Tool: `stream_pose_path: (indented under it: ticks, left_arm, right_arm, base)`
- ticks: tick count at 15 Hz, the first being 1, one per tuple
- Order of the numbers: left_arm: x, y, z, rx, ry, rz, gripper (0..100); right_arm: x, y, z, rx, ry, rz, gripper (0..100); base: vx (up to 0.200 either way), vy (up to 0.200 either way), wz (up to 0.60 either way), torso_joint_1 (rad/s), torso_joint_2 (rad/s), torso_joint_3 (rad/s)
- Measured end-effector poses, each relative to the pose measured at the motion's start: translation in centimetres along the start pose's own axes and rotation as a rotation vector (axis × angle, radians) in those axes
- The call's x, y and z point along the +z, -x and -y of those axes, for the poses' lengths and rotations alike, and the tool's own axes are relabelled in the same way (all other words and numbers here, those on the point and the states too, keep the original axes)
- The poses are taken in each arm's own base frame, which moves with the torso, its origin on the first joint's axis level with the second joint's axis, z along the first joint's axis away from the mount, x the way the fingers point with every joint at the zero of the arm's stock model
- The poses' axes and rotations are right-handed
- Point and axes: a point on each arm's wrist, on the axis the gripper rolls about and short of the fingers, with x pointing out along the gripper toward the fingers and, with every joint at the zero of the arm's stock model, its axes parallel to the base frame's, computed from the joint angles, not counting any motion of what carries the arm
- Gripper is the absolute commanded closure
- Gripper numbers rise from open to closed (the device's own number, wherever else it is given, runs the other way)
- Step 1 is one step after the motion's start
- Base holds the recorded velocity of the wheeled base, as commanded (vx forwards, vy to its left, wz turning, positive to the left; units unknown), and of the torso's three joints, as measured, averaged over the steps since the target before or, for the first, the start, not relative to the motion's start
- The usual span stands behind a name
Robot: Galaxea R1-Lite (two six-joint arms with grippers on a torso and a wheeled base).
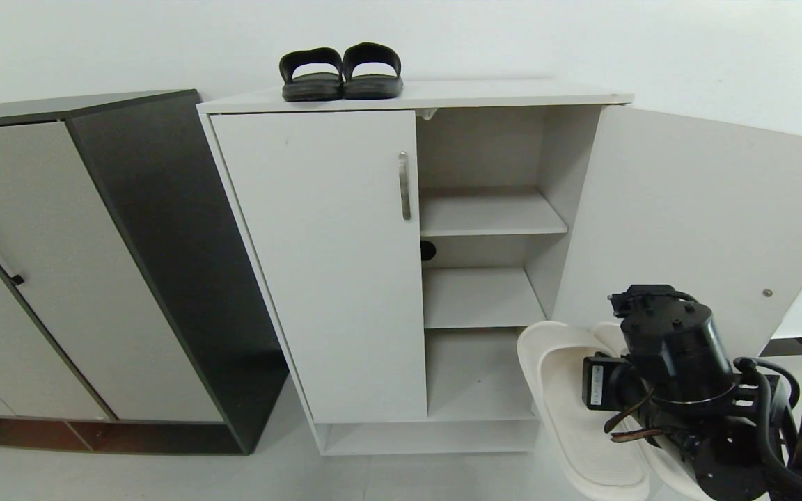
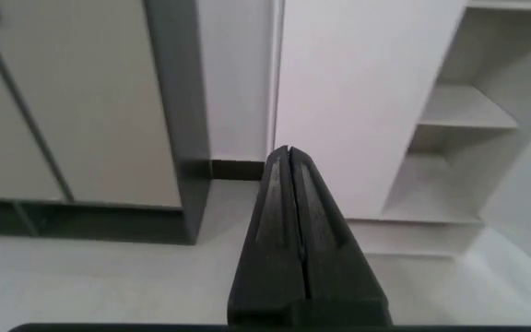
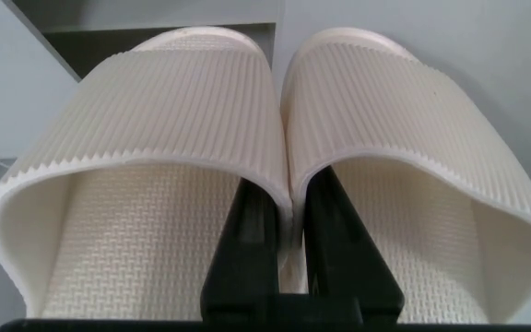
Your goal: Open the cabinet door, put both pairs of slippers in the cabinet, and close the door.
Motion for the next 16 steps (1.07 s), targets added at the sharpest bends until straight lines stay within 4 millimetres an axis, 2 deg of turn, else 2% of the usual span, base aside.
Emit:
stream_pose_path:
  ticks: [6, 16]
  left_arm:
    - [-0.1, 0.2, 0.1, -0.021, -0.008, 0.025, 100]
    - [-0.1, 0.2, 0.1, -0.023, 0.0, 0.028, 100]
  right_arm:
    - [0.1, -0.7, 1.2, -0.048, -0.016, -0.007, 100]
    - [0.3, -0.4, 2.1, -0.07, -0.02, -0.003, 100]
  base:
    - [0.0, 0.0, 0.0, 0.0, 0.0, 0.0]
    - [0.0, 0.0, 0.0, 0.0, 0.0, 0.0]
